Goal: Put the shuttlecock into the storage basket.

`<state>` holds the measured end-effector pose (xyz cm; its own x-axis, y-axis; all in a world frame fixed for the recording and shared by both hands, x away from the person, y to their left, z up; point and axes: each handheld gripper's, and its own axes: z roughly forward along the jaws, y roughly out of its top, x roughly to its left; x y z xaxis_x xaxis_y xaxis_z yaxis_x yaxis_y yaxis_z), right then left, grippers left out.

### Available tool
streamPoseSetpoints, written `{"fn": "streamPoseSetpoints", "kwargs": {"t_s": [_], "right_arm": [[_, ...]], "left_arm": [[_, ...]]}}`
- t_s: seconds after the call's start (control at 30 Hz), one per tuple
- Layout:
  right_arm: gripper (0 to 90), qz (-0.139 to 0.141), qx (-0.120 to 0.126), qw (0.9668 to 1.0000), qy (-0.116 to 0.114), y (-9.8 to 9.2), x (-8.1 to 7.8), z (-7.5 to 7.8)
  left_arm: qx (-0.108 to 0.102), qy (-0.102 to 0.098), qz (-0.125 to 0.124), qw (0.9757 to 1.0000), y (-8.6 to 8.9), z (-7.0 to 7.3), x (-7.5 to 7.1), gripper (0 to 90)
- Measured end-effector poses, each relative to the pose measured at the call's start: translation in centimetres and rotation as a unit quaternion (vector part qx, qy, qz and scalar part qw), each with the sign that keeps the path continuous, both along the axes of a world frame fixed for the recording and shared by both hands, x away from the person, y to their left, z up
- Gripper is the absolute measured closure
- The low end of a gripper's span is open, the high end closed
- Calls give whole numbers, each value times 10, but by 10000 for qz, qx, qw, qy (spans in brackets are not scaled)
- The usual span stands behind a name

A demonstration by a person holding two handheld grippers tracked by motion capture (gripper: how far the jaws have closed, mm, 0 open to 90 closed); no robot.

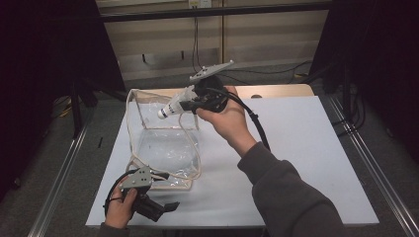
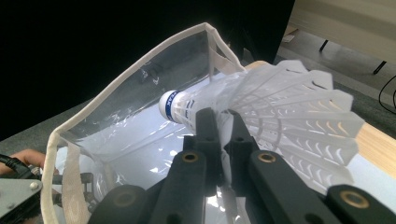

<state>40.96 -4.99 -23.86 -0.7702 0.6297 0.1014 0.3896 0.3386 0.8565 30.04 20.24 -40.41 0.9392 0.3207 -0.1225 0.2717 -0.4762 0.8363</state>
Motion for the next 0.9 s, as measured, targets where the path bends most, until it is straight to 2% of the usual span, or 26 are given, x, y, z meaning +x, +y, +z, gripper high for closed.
{"fn": "streamPoseSetpoints", "kwargs": {"t_s": [0.9], "right_arm": [[873, 107, -175, 9998, 73, 36, 10, -14]], "left_arm": [[-18, 7, -34, 10000, 0, -1, 0, 35]]}}
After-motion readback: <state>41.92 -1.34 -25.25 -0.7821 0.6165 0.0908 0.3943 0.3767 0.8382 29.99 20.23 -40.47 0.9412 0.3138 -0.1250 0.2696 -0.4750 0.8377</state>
